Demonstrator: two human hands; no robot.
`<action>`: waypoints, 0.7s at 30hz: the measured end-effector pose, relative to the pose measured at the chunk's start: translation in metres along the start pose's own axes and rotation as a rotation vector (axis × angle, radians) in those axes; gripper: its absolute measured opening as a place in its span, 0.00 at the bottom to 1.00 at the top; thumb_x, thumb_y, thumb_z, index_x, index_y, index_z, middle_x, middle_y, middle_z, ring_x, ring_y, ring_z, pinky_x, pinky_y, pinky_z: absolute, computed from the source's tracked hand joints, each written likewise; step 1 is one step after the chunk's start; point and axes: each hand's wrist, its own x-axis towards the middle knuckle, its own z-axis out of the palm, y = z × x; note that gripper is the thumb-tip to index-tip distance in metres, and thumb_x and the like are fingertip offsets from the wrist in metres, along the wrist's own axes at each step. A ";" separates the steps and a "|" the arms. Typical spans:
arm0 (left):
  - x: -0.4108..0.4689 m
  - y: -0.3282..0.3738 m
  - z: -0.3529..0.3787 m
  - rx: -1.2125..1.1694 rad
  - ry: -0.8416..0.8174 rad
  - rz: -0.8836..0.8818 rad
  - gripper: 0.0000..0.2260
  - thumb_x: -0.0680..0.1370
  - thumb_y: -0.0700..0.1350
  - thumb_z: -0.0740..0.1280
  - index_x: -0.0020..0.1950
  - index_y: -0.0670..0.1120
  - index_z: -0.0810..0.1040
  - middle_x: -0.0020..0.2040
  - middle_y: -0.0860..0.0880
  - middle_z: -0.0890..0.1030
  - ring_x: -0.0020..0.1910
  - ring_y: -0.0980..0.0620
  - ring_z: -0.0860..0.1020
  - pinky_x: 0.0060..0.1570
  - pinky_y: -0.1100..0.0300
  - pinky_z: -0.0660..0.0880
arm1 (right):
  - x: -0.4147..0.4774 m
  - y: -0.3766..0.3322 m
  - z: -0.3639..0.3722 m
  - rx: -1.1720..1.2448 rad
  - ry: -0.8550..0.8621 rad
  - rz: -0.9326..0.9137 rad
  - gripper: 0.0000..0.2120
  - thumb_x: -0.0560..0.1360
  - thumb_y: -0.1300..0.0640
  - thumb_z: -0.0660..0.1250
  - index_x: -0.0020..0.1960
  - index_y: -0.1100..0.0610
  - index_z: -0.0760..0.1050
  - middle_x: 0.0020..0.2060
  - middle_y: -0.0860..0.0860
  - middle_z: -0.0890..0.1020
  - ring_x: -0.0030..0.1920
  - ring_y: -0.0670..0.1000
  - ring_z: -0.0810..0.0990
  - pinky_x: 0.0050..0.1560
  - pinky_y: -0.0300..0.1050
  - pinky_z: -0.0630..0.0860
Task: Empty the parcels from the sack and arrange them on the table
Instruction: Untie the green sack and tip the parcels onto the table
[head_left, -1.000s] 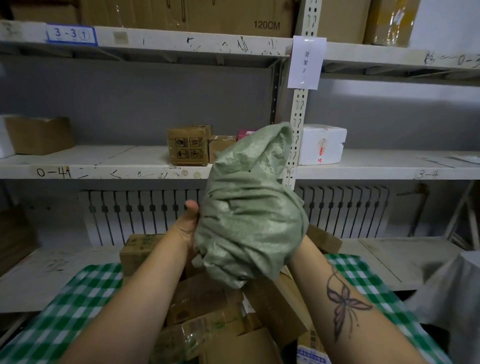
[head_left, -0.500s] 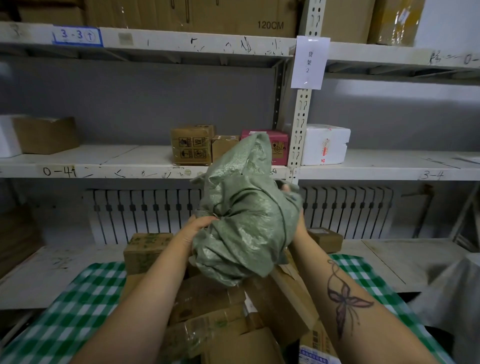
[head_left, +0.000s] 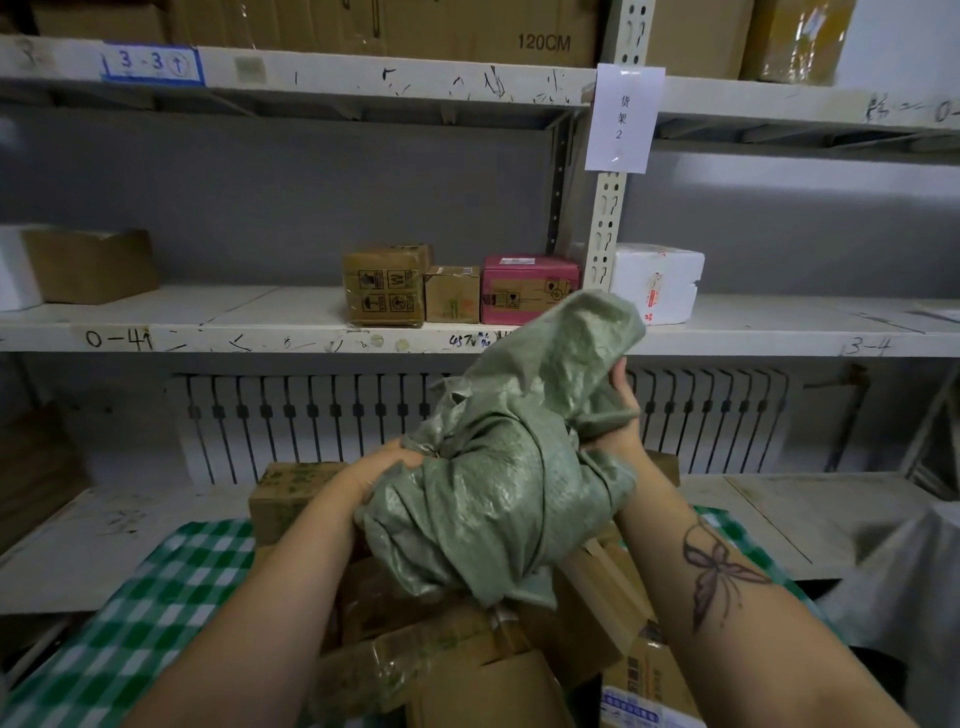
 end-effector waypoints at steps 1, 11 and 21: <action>0.003 -0.001 -0.001 0.029 0.023 -0.010 0.11 0.79 0.36 0.61 0.61 0.43 0.71 0.40 0.51 0.71 0.34 0.56 0.72 0.32 0.67 0.70 | 0.002 -0.007 -0.001 -0.002 -0.036 0.020 0.26 0.78 0.40 0.54 0.43 0.58 0.82 0.41 0.57 0.85 0.43 0.56 0.82 0.45 0.51 0.79; 0.027 -0.002 -0.001 -0.243 0.304 -0.009 0.14 0.79 0.37 0.62 0.64 0.36 0.73 0.58 0.39 0.78 0.57 0.40 0.75 0.57 0.54 0.70 | -0.005 0.006 0.031 -1.452 -0.111 -0.080 0.13 0.81 0.55 0.57 0.62 0.58 0.71 0.52 0.51 0.77 0.53 0.48 0.75 0.56 0.42 0.71; 0.028 0.016 0.008 -0.357 0.676 0.286 0.15 0.76 0.39 0.66 0.63 0.43 0.75 0.58 0.44 0.79 0.57 0.43 0.77 0.49 0.58 0.69 | 0.014 0.039 0.020 -1.077 -0.061 0.176 0.61 0.52 0.21 0.66 0.77 0.46 0.50 0.78 0.52 0.47 0.77 0.58 0.49 0.75 0.64 0.51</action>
